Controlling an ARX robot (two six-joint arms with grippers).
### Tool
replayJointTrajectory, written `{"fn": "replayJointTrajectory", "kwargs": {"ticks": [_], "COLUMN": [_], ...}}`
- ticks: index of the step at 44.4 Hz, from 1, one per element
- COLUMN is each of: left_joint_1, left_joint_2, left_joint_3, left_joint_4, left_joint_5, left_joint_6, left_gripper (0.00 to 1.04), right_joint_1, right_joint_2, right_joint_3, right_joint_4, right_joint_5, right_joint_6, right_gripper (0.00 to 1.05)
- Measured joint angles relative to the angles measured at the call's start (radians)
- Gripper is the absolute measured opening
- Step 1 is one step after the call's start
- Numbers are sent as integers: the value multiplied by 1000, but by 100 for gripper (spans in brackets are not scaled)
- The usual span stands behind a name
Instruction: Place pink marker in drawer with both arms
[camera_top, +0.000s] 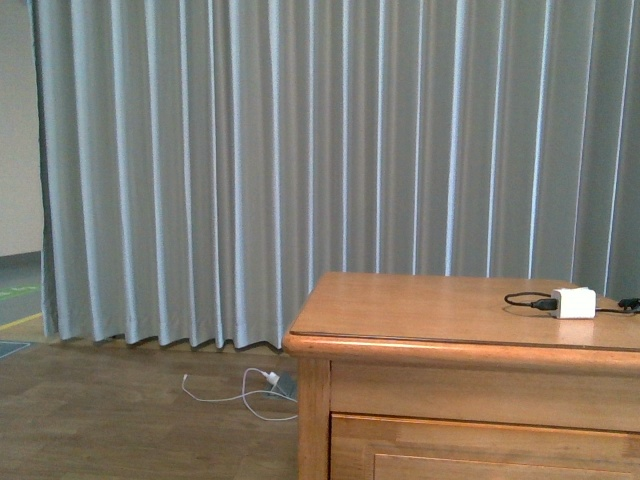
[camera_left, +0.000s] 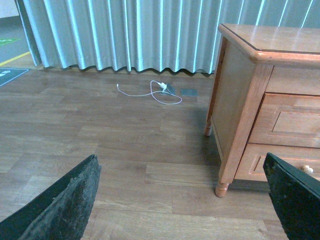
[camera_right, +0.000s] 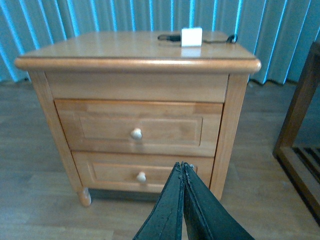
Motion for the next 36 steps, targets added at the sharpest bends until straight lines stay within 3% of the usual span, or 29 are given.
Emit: {"fn": "replayJointTrajectory", "kwargs": {"ticks": [17, 28, 36], "left_joint_1": [0, 0, 0], "left_joint_2": [0, 0, 0], "left_joint_3": [0, 0, 0], "left_joint_4": [0, 0, 0], "left_joint_5": [0, 0, 0], "left_joint_6": [0, 0, 0], "left_gripper": [99, 99, 99], "right_joint_1": [0, 0, 0], "right_joint_2": [-24, -24, -24], "right_joint_3": [0, 0, 0], "right_joint_4": [-7, -7, -7], "right_joint_5": [0, 0, 0], "right_joint_6": [-2, -2, -2], "right_gripper": [3, 49, 90]}}
